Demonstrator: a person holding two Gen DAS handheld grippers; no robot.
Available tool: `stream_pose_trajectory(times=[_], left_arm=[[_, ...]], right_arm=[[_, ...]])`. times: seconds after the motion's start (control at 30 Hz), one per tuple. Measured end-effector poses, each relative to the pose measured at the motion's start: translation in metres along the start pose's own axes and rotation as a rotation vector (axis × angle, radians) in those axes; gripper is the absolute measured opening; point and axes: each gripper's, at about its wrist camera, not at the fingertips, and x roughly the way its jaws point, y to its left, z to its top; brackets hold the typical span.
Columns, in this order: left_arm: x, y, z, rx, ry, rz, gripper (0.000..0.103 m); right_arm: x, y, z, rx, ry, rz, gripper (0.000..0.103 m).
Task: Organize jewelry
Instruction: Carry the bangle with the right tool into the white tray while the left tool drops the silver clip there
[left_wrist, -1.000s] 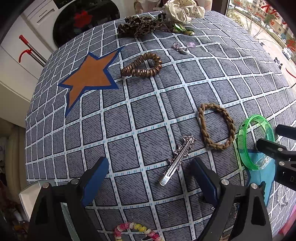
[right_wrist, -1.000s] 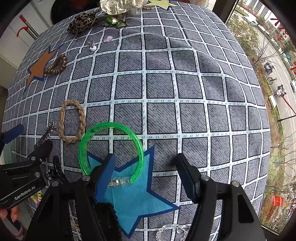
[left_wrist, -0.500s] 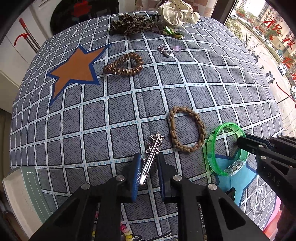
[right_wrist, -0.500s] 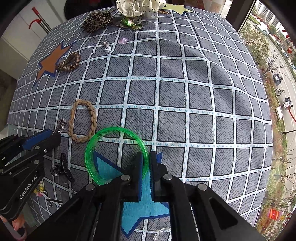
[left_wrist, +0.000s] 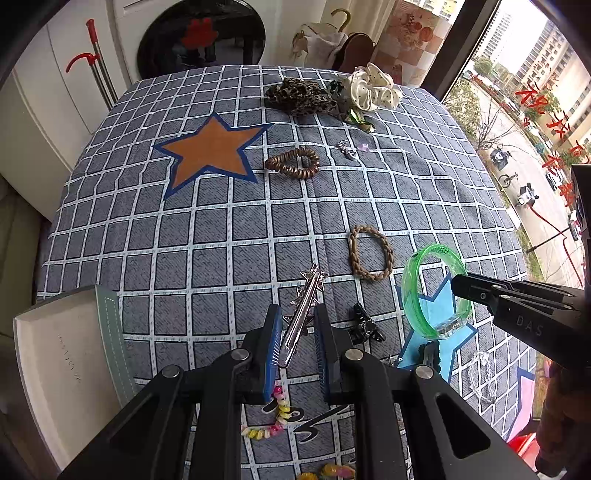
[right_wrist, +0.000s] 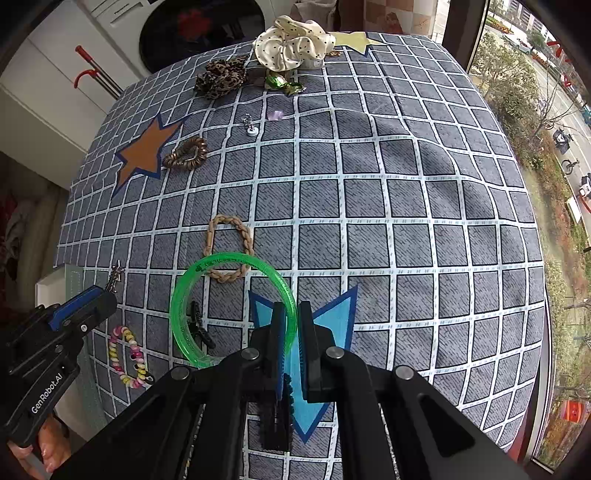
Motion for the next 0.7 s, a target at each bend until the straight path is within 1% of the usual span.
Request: stream_pose_trajectory(times=[0.13,0.17,0.27,0.3,0.33,0.37,0.43,0.57,0.7], left_arm=[[-0.025,0.039,-0.019,-0.056,-0.025,0.047,0.025],[-0.029,0.051,-0.024,-0.076,-0.027,0.061,0.025],[-0.042,0.089,-0.043,-0.143,-0.029,0.114,0.025],[-0.046,0.102,-0.049,-0.167,-0.03,0.129,0.025],[-0.049,0.115,-0.055,-0.19,-0.03,0.143,0.025],[-0.052,0.127,-0.062,-0.211,-0.028,0.161,0.025],[-0.054,0.151,-0.073,-0.252,-0.021,0.195,0.025],[-0.056,0.192,-0.093,-0.331,-0.008,0.238,0.025],[-0.052,0.221,-0.105,-0.382,0.0,0.259,0.025]], right_arm=[[-0.004,0.043,-0.006,-0.049,-0.012,0.052,0.007],[-0.015,0.043,-0.021,-0.068,-0.012,0.069,0.007],[-0.019,0.085,-0.035,-0.134,-0.004,0.116,0.007],[-0.027,0.089,-0.047,-0.158,0.0,0.135,0.007],[-0.029,0.1,-0.052,-0.182,0.006,0.153,0.007],[-0.023,0.118,-0.05,-0.203,0.012,0.166,0.007],[-0.031,0.137,-0.064,-0.251,0.024,0.196,0.007],[-0.017,0.196,-0.065,-0.332,0.048,0.229,0.007],[-0.001,0.239,-0.066,-0.393,0.066,0.23,0.007]])
